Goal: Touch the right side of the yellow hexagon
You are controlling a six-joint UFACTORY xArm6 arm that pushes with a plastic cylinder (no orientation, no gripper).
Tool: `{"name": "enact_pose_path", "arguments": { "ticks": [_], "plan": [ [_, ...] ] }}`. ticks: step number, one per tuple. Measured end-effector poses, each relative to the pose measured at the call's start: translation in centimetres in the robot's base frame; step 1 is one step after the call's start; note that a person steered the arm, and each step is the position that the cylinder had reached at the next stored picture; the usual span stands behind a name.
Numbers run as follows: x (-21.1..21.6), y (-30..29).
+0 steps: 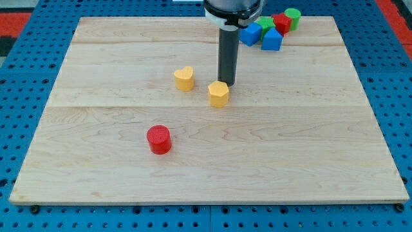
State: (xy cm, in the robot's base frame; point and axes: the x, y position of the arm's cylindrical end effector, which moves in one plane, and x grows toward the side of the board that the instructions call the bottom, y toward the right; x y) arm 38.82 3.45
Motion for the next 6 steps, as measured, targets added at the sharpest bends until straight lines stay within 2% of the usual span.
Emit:
{"name": "enact_pose_path", "arguments": {
  "ticks": [1,2,3,4,6],
  "plan": [
    [0.0,1.7],
    [3.7,4.0],
    [6.2,3.1],
    [5.3,0.3],
    [5.2,1.7]
  ]
}}
